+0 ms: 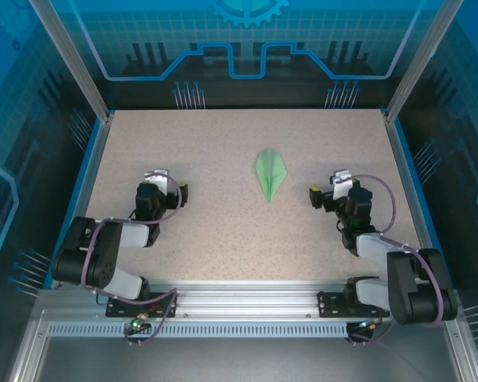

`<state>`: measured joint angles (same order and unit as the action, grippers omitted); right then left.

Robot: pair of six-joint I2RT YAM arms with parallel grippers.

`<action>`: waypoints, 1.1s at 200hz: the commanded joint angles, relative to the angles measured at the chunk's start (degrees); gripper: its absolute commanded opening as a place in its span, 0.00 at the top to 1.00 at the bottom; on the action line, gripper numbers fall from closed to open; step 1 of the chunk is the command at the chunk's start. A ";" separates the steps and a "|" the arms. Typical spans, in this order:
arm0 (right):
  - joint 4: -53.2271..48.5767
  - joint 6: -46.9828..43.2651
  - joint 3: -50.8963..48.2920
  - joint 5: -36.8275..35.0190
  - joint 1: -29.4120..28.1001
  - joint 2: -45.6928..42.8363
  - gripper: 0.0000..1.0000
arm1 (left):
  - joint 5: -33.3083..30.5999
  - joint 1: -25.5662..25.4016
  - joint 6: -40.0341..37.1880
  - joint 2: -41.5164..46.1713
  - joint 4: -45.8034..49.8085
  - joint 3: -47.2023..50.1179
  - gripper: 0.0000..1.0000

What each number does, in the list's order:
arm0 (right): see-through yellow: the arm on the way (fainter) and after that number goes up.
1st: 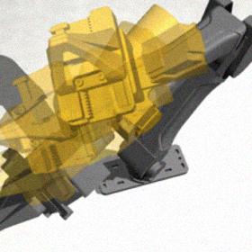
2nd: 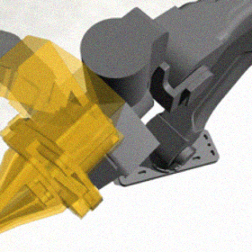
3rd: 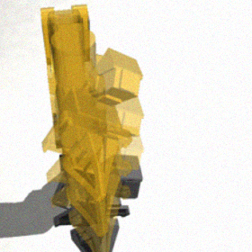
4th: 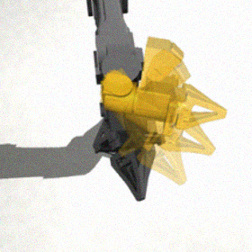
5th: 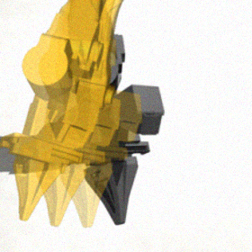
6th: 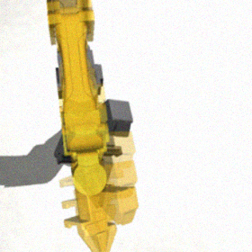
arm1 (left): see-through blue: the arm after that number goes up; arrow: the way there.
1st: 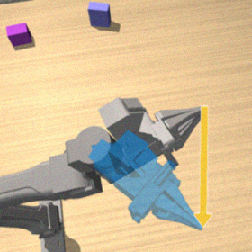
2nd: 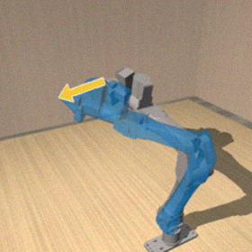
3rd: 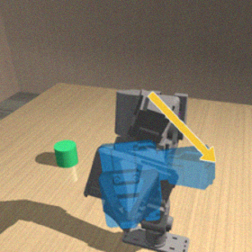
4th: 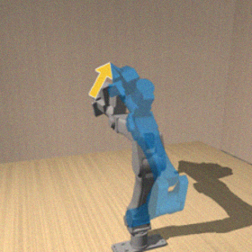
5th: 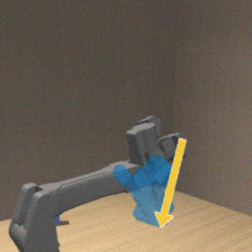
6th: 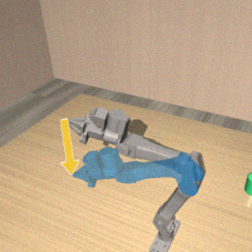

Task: Fold a paper plane with a square sheet of paper (fold left side to right side)
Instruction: Reset both arms

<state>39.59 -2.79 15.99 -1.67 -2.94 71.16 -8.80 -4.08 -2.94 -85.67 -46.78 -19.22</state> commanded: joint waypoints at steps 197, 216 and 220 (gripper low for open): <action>4.35 2.83 8.27 -6.22 -1.44 15.05 0.00 | 5.44 3.64 2.94 -1.19 1.78 -4.57 0.01; 4.40 2.83 8.27 -6.24 -1.43 14.96 0.00 | 5.40 3.64 2.94 -1.21 1.75 -4.51 0.01; 4.50 2.87 8.25 -6.22 -1.43 14.98 0.00 | 5.45 3.64 2.94 -1.25 1.79 -4.51 0.01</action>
<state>43.97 0.16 22.98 -7.14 -3.84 86.59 -4.62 -0.73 -0.30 -86.85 -45.10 -22.87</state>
